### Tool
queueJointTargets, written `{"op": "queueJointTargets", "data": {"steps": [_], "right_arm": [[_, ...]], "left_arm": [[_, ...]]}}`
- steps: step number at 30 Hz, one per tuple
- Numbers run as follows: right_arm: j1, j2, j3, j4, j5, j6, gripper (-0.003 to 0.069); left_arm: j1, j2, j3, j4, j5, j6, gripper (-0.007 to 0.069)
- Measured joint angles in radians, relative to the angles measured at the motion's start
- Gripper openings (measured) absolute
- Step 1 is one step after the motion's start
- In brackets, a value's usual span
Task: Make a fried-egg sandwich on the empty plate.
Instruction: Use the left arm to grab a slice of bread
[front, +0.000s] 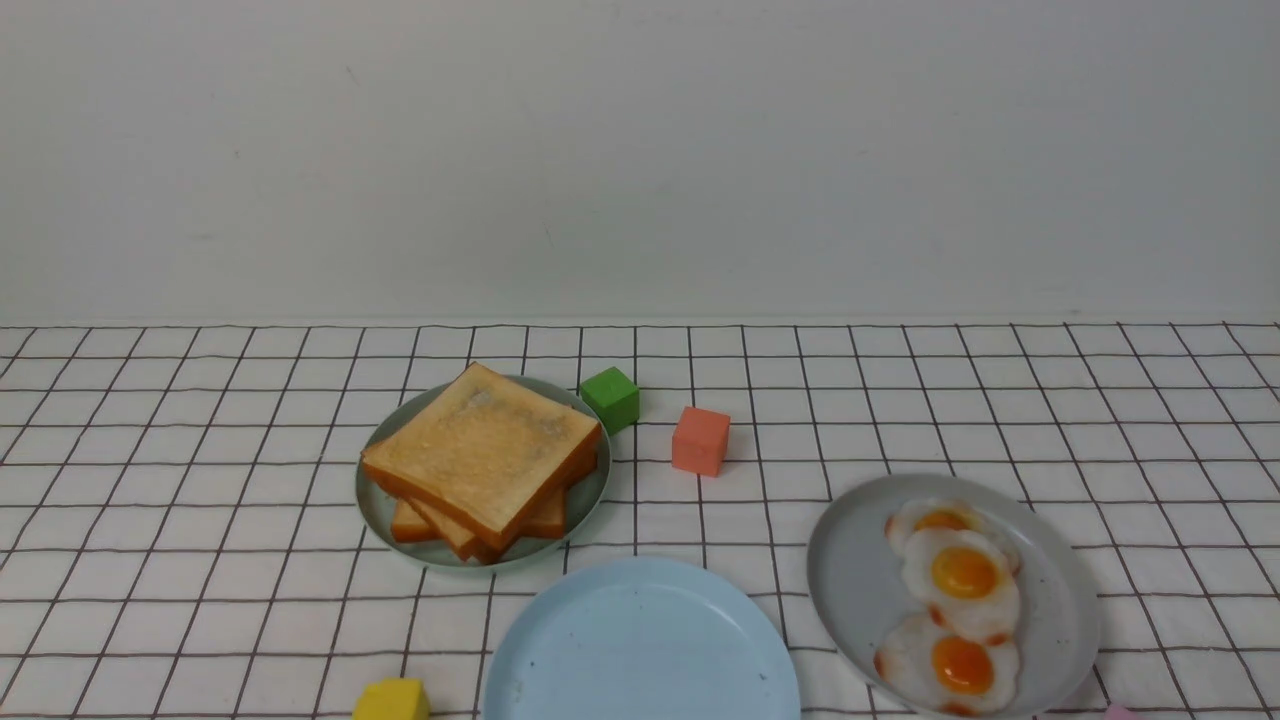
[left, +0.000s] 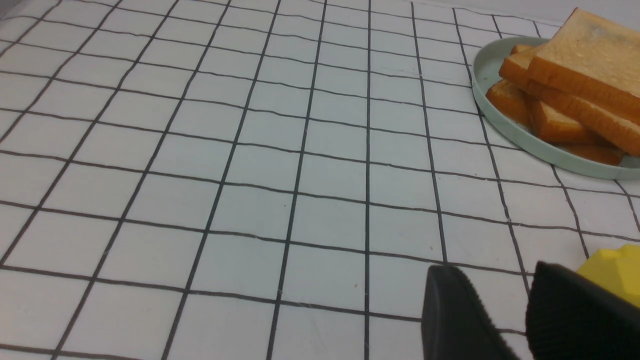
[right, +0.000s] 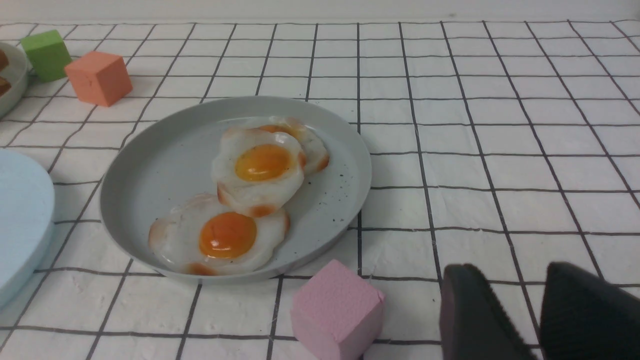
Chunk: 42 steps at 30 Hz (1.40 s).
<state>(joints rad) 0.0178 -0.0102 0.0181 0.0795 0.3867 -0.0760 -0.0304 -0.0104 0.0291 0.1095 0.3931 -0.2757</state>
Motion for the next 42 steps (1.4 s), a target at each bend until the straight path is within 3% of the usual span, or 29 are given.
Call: {"op": "queueJointTargets", "data": {"steps": [25, 34, 39, 42], "right_arm": [[0.002, 0.000, 0.001, 0.002, -0.014, 0.000, 0.0241], [0.002, 0.000, 0.008, 0.069, -0.282, 0.008, 0.0241], [0.002, 0.000, 0.008, 0.078, -0.309, 0.012, 0.0241], [0.002, 0.000, 0.008, 0.088, -0.336, 0.021, 0.0241]], "left_arm": [[0.000, 0.000, 0.000, -0.005, -0.004, 0.000, 0.0238], [0.000, 0.000, 0.001, -0.018, -0.261, 0.000, 0.0238], [0.000, 0.000, 0.001, -0.015, -0.290, 0.002, 0.0238], [0.000, 0.000, 0.002, 0.048, -0.338, 0.030, 0.0238]]}}
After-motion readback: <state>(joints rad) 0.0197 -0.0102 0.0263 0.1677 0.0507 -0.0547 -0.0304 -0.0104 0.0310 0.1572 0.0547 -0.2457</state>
